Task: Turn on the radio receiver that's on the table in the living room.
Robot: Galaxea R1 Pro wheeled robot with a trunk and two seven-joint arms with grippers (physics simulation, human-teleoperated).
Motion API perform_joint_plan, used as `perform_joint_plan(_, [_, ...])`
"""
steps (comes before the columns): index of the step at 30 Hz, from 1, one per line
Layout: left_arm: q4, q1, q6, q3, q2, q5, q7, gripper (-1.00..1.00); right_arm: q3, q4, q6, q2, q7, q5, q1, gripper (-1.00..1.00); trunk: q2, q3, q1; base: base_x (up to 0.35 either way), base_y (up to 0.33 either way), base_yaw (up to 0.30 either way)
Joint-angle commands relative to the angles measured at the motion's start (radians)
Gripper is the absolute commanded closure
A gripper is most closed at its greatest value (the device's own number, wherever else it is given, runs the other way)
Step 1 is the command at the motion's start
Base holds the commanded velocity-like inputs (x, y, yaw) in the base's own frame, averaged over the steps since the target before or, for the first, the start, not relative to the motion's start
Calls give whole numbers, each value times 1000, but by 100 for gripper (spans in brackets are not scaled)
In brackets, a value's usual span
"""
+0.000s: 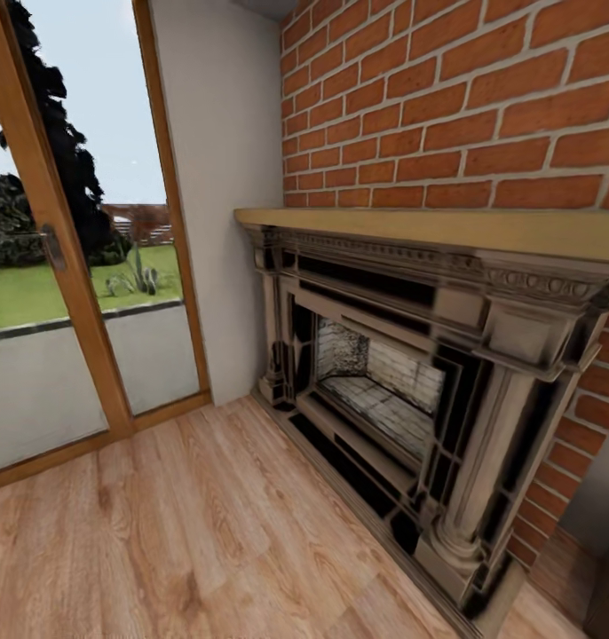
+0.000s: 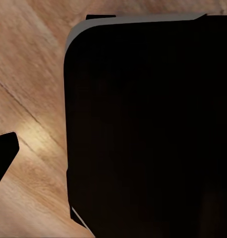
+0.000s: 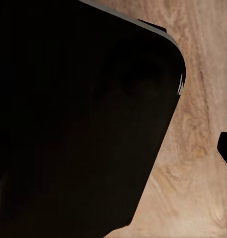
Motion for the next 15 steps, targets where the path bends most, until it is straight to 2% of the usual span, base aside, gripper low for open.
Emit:
perform_joint_plan(1, [0, 0, 0, 0, 0, 0, 0, -100, 0, 0, 0, 0, 0, 0, 0, -100, 0, 0, 0, 0, 0, 272])
perform_joint_plan(15, [0, 0, 0, 0, 0, 0, 0, -100, -1, 0, -1, -1, 0, 0, -3, -100, 0, 0, 0, 0, 0, 272])
